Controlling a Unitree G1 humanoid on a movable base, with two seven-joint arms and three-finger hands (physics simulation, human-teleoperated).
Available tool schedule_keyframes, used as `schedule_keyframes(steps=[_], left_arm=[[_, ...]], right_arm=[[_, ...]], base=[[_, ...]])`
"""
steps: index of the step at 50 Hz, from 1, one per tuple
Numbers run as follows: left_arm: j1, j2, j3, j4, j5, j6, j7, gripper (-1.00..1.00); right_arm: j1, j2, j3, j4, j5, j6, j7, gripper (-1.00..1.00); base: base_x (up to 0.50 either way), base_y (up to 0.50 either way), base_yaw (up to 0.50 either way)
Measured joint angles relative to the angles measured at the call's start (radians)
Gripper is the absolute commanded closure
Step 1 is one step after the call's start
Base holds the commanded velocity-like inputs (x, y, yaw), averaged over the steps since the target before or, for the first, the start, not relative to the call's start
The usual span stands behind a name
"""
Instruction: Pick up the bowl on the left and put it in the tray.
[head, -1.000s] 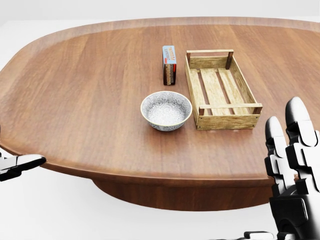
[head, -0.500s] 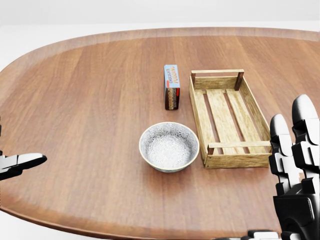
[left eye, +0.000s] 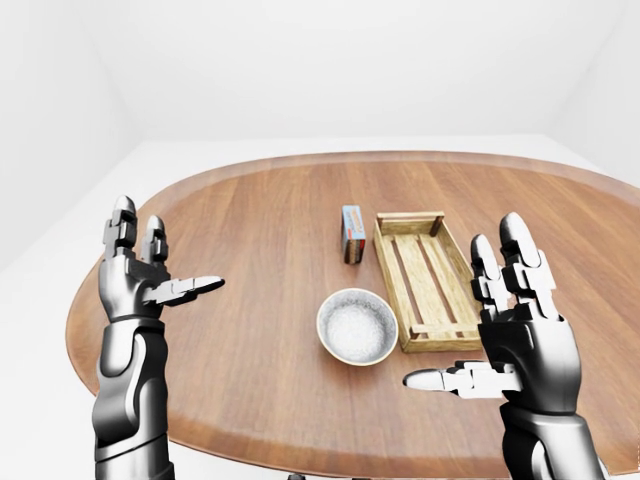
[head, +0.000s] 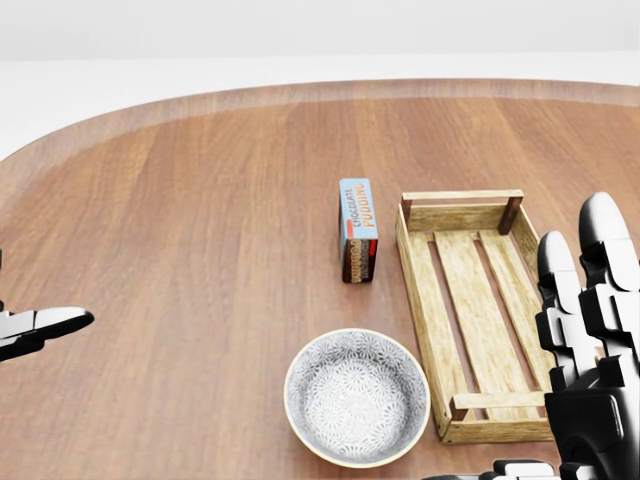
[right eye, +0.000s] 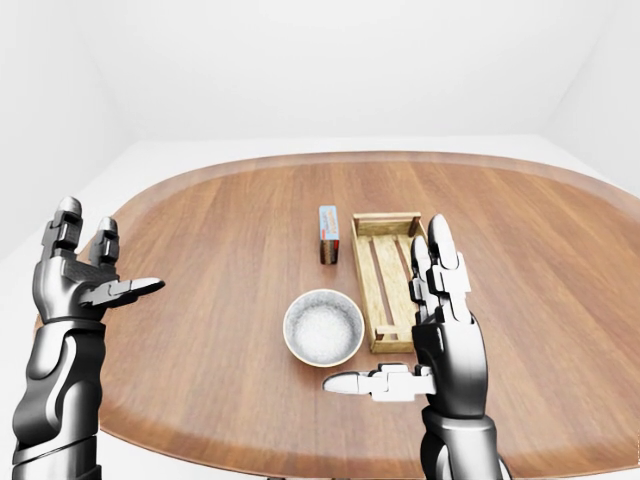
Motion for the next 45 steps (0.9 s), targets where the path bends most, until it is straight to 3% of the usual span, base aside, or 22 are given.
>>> schedule_keyframes(steps=[11, 26, 45], left_arm=[[0.001, -0.001, 0.0, -0.003, 0.001, 0.0, -0.001, -1.0], [0.003, -0.005, -0.006, -0.003, 0.008, 0.0, 0.0, -1.0], [0.005, -0.002, 0.003, -0.021, 0.002, 0.0, -0.001, -1.0]], right_arm=[[-0.003, 0.001, -0.001, 0.004, 0.0, 0.0, -0.001, -1.0], [0.005, 0.0, -0.026, 0.0, -0.016, 0.0, 0.017, -1.0], [-0.13, -0.033, -0.027, -0.003, -0.262, 0.0, 0.127, -1.0]], base=[[0.49, 0.06, 0.0], [0.0, 0.0, 0.0], [0.0, 0.0, 0.0]])
